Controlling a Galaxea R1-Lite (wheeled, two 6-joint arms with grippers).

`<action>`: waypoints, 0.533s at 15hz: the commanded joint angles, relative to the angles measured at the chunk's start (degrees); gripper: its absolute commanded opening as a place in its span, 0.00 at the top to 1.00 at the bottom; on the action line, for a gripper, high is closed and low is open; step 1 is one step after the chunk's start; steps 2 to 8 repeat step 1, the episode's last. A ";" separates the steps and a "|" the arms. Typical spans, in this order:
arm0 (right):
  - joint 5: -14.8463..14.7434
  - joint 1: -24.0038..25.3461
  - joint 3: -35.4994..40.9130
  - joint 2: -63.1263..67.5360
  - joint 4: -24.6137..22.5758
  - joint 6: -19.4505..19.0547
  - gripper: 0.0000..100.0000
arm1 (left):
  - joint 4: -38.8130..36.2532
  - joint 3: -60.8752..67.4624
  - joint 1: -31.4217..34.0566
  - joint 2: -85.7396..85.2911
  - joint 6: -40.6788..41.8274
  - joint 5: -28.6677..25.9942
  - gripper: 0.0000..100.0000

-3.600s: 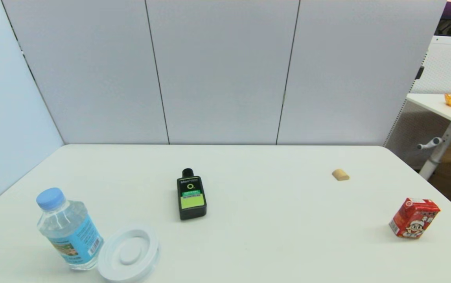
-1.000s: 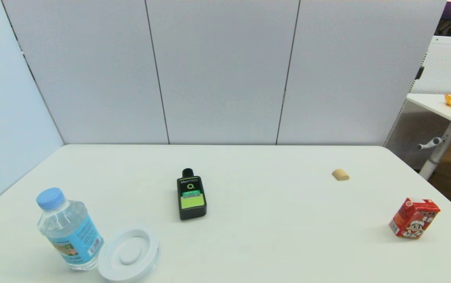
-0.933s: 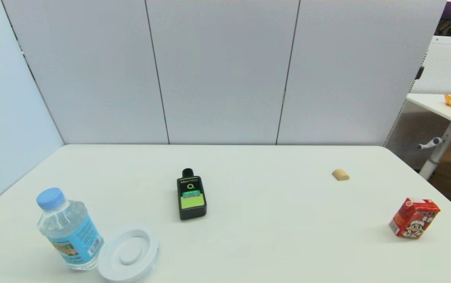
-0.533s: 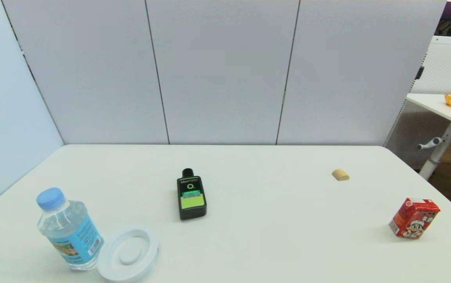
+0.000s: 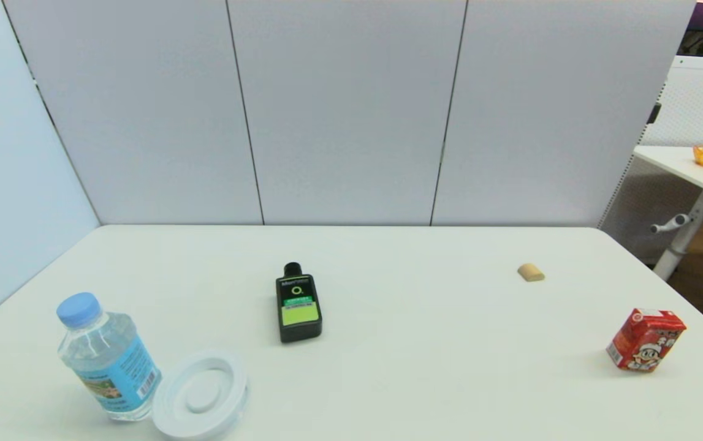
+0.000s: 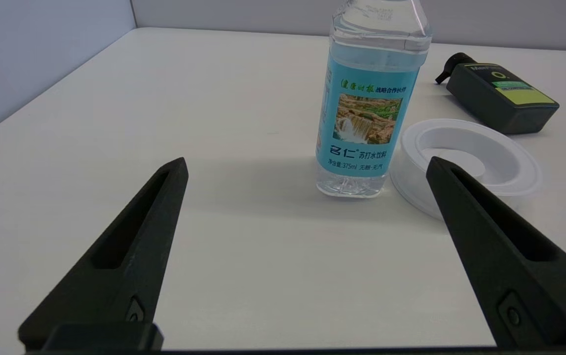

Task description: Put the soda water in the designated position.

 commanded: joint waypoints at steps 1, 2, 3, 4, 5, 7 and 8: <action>0.00 0.00 -0.01 -0.04 0.01 0.00 0.00 | -0.02 0.00 0.00 -0.01 -0.05 0.04 0.00; 0.00 0.00 -0.01 -0.04 0.01 0.00 0.00 | -0.02 0.00 0.00 -0.01 -0.05 0.04 0.00; 0.00 0.00 -0.01 -0.04 0.01 0.00 0.00 | -0.02 0.00 0.00 -0.01 -0.05 0.04 0.00; 0.00 0.00 -0.01 -0.04 0.01 0.00 0.00 | -0.02 0.00 0.00 -0.01 -0.05 0.04 0.00; 0.00 0.00 -0.01 -0.04 0.01 0.00 0.00 | -0.02 0.00 0.00 -0.01 -0.05 0.04 0.00; 0.00 0.00 -0.01 -0.04 0.01 0.00 0.00 | -0.02 0.00 0.00 -0.01 -0.05 0.04 0.00; 0.00 0.00 -0.01 -0.04 0.01 0.00 0.00 | -0.02 0.00 0.00 -0.01 -0.05 0.04 0.00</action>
